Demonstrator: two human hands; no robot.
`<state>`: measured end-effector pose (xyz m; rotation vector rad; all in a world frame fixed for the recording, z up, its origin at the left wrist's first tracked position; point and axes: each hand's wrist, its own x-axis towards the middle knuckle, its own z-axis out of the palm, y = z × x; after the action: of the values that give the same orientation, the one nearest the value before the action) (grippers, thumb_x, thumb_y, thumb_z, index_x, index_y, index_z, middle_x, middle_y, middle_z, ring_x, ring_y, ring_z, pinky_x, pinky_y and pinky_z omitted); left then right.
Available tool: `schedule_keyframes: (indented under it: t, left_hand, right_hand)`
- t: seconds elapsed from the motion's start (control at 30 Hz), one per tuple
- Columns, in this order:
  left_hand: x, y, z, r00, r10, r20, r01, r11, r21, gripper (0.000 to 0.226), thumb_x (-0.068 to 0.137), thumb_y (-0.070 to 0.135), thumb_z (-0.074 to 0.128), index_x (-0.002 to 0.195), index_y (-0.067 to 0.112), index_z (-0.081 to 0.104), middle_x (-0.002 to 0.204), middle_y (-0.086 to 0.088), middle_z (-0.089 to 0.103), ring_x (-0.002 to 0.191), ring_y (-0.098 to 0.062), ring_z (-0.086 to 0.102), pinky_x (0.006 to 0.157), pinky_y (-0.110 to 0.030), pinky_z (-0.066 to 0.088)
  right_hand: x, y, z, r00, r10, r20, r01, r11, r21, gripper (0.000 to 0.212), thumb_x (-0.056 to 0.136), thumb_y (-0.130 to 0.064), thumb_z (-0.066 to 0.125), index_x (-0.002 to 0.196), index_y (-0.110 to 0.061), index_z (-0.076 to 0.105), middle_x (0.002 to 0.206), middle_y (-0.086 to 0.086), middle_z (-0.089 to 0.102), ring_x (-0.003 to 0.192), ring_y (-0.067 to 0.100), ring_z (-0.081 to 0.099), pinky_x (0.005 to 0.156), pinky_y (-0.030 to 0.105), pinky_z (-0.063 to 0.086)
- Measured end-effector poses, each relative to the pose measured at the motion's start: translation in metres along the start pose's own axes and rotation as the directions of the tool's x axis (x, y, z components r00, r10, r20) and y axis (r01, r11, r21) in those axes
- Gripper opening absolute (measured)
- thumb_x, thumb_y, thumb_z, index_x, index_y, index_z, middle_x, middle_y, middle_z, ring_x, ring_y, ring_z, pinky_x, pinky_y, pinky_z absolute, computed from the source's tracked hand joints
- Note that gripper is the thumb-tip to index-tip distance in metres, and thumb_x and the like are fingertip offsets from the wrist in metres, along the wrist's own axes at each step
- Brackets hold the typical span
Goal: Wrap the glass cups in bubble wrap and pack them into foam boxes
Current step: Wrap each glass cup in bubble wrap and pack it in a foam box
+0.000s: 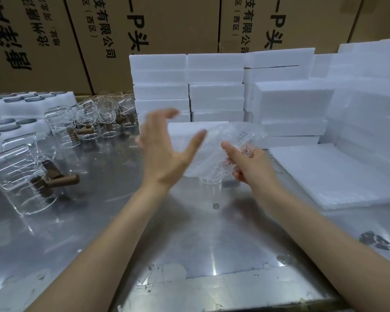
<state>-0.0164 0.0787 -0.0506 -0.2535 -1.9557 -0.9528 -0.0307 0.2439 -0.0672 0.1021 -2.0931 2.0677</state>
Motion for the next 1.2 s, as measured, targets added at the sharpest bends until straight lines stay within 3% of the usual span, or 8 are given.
schedule_keyframes:
  t: [0.13, 0.37, 0.47, 0.63, 0.77, 0.9, 1.03, 1.2]
  left_hand:
    - [-0.014, 0.012, 0.012, 0.930, 0.176, 0.324, -0.206, 0.977, 0.062, 0.052, 0.072, 0.066, 0.064, 0.097, 0.022, 0.052, 0.091, 0.013, 0.052, 0.075, 0.000, 0.044, 0.072, -0.029, 0.037]
    - [-0.008, -0.013, 0.015, 0.903, -0.052, 0.426, 0.070, 0.997, -0.028, 0.009, 0.092, 0.040, 0.061, 0.089, 0.031, 0.062, 0.087, 0.017, 0.063, 0.075, -0.010, 0.057, 0.066, -0.025, 0.041]
    - [-0.006, -0.016, 0.014, 0.919, -0.122, 0.375, 0.162, 0.984, -0.077, 0.013, 0.095, 0.032, 0.057, 0.089, 0.029, 0.068, 0.087, 0.017, 0.067, 0.066, -0.010, 0.050, 0.062, -0.021, 0.035]
    - [0.004, -0.015, 0.004, 0.953, -0.301, 0.036, 0.303, 0.938, -0.170, 0.017, 0.097, 0.025, 0.051, 0.090, 0.031, 0.065, 0.085, 0.022, 0.062, 0.078, 0.003, 0.053, 0.066, -0.009, 0.037]
    - [0.009, -0.019, -0.004, 0.952, -0.285, -0.114, 0.274, 0.956, -0.105, 0.019, 0.098, 0.025, 0.047, 0.103, 0.027, 0.065, 0.104, 0.011, 0.062, 0.095, -0.002, 0.053, 0.078, -0.016, 0.039]
    - [0.006, -0.018, 0.000, 0.973, -0.206, -0.103, 0.200, 0.978, -0.060, 0.016, 0.096, 0.021, 0.051, 0.101, 0.020, 0.066, 0.099, 0.009, 0.061, 0.089, 0.001, 0.050, 0.073, -0.005, 0.034]
    - [-0.002, -0.016, 0.005, 0.996, -0.092, -0.016, 0.093, 0.994, 0.057, 0.009, 0.090, 0.014, 0.058, 0.094, 0.014, 0.065, 0.095, 0.006, 0.063, 0.088, -0.009, 0.053, 0.069, -0.016, 0.033]
    - [-0.006, -0.022, 0.009, 0.988, -0.145, 0.048, 0.138, 0.982, 0.127, 0.012, 0.089, 0.018, 0.062, 0.097, 0.019, 0.070, 0.101, 0.007, 0.056, 0.097, -0.014, 0.054, 0.074, -0.023, 0.037]
  right_hand:
    - [-0.001, 0.000, 0.001, 0.998, -0.058, 0.009, 0.058, 0.998, -0.035, 0.037, 0.080, -0.043, 0.071, 0.065, -0.016, 0.051, 0.045, -0.011, 0.056, 0.041, 0.004, 0.050, 0.046, 0.016, 0.044]
    - [0.001, 0.000, 0.000, 0.998, -0.037, 0.041, 0.037, 0.999, -0.009, 0.034, 0.082, -0.049, 0.065, 0.080, -0.017, 0.053, 0.077, -0.012, 0.074, 0.048, -0.002, 0.054, 0.048, 0.010, 0.045]
    - [0.002, -0.001, -0.002, 0.998, -0.034, 0.054, 0.036, 0.999, -0.034, 0.037, 0.083, -0.053, 0.062, 0.086, -0.016, 0.061, 0.077, -0.016, 0.073, 0.046, -0.003, 0.049, 0.048, 0.010, 0.043]
    - [0.007, -0.002, -0.007, 0.995, -0.051, -0.080, 0.048, 0.998, -0.041, 0.047, 0.093, -0.057, 0.042, 0.076, -0.019, 0.063, 0.077, -0.005, 0.073, 0.052, -0.006, 0.054, 0.057, 0.019, 0.042]
    - [0.017, 0.006, -0.015, 0.992, -0.095, -0.086, 0.055, 0.921, -0.384, 0.039, 0.099, -0.046, 0.036, 0.094, -0.019, 0.062, 0.090, -0.010, 0.060, 0.083, 0.008, 0.051, 0.067, 0.025, 0.034]
    - [0.019, 0.015, -0.014, 0.998, 0.029, 0.053, 0.010, 0.790, -0.613, 0.042, 0.099, -0.050, 0.033, 0.119, -0.020, 0.054, 0.110, -0.002, 0.057, 0.100, 0.017, 0.053, 0.079, 0.030, 0.035]
    - [0.015, 0.012, -0.014, 0.989, 0.119, 0.090, -0.057, 0.861, -0.505, 0.032, 0.095, -0.047, 0.047, 0.107, -0.018, 0.051, 0.092, -0.003, 0.065, 0.072, 0.010, 0.056, 0.059, 0.023, 0.037]
    - [0.011, 0.000, -0.014, 0.976, 0.108, 0.187, -0.038, 0.937, -0.346, 0.016, 0.095, -0.030, 0.055, 0.090, -0.017, 0.061, 0.078, -0.002, 0.063, 0.056, 0.006, 0.053, 0.056, 0.018, 0.039]
